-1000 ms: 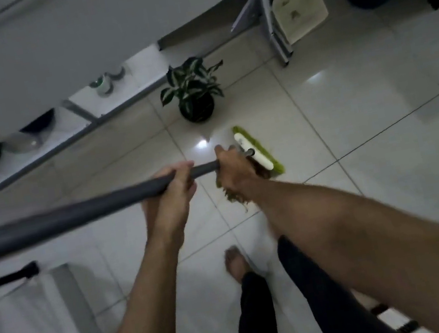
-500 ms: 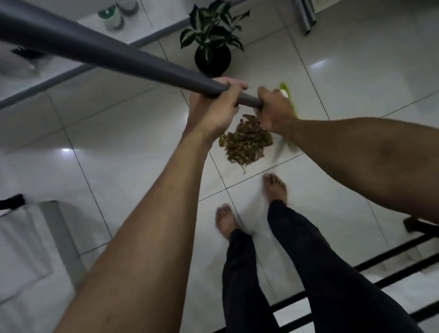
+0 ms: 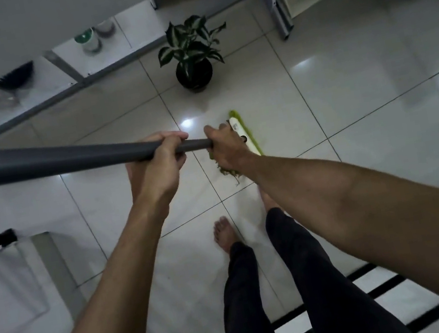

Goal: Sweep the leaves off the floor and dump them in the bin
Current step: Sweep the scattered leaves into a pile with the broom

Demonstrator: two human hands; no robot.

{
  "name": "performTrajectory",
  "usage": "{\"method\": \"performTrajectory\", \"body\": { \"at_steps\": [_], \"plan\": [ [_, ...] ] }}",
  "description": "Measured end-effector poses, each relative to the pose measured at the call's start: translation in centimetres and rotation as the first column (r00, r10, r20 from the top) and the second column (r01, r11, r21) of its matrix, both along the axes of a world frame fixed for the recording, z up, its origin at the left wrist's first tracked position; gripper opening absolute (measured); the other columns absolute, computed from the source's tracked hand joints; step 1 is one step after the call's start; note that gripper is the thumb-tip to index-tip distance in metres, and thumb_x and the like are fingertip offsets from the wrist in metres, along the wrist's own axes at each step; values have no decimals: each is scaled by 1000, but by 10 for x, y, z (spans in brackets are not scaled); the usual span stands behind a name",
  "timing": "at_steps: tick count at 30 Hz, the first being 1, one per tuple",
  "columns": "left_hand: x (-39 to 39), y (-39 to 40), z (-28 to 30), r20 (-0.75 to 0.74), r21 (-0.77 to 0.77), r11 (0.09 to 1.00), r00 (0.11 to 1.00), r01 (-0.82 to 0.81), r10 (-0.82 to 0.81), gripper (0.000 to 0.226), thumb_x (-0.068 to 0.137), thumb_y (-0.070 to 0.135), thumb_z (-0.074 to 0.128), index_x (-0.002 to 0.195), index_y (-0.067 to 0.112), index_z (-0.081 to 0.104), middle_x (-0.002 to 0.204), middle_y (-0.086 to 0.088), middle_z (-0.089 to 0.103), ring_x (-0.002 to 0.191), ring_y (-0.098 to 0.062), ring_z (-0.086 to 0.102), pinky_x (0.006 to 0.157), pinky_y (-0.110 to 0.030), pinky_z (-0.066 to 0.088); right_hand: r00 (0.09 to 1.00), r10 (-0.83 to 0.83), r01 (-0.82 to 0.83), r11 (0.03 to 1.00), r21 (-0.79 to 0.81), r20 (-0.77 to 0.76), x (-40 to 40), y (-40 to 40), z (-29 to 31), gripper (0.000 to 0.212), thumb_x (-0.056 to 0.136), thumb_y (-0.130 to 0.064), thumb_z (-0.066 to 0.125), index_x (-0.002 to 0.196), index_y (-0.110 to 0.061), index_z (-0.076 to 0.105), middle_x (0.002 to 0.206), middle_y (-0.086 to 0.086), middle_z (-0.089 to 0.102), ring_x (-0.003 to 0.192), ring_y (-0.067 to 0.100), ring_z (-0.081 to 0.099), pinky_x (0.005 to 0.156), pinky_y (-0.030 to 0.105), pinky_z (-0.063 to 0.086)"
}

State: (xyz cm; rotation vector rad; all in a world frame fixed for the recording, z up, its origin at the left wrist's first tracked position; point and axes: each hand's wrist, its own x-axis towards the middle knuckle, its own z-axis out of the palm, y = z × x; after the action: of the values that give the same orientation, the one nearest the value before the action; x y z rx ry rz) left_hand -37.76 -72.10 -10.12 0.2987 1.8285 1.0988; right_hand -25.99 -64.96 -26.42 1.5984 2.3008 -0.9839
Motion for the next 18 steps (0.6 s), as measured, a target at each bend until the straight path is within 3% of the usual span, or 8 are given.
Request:
{"method": "performTrajectory", "body": {
  "at_steps": [6, 11, 15, 18],
  "plan": [
    [0, -5, 35, 14, 93, 993, 997, 70, -72, 35, 90, 9, 63, 63, 26, 77, 103, -9, 74, 105, -20, 71, 87, -32, 60, 999, -44, 44, 997, 61, -7, 6, 3, 39, 16, 101, -11, 53, 117, -9, 52, 106, 19, 56, 91, 43, 64, 72, 44, 52],
    [5, -11, 45, 64, 159, 965, 973, 210, -222, 28, 91, 9, 63, 73, 22, 79, 98, -2, 77, 102, -17, 72, 86, -28, 60, 991, -121, 114, 987, 117, 56, 36, -1, 58, 22, 102, -13, 55, 123, -9, 50, 113, 18, 58, 92, 43, 67, 66, 39, 41],
    [14, 0, 38, 58, 147, 925, 931, 349, -360, 25, 93, 4, 60, 79, 16, 79, 94, -2, 77, 100, -14, 72, 86, -25, 59, 973, -220, 214, 973, 84, 65, 54, -11, 45, 24, 103, -13, 54, 125, -7, 49, 113, 20, 58, 96, 43, 66, 75, 46, 52],
    [18, 16, 25, 18, 110, 866, 871, 487, -492, 23, 94, 2, 58, 86, 13, 77, 95, -1, 74, 97, -13, 71, 82, -21, 60, 947, -318, 315, 948, 45, 49, 57, -21, 24, 32, 101, -9, 54, 132, -7, 48, 115, 23, 58, 101, 46, 64, 82, 51, 53]
  ]
}}
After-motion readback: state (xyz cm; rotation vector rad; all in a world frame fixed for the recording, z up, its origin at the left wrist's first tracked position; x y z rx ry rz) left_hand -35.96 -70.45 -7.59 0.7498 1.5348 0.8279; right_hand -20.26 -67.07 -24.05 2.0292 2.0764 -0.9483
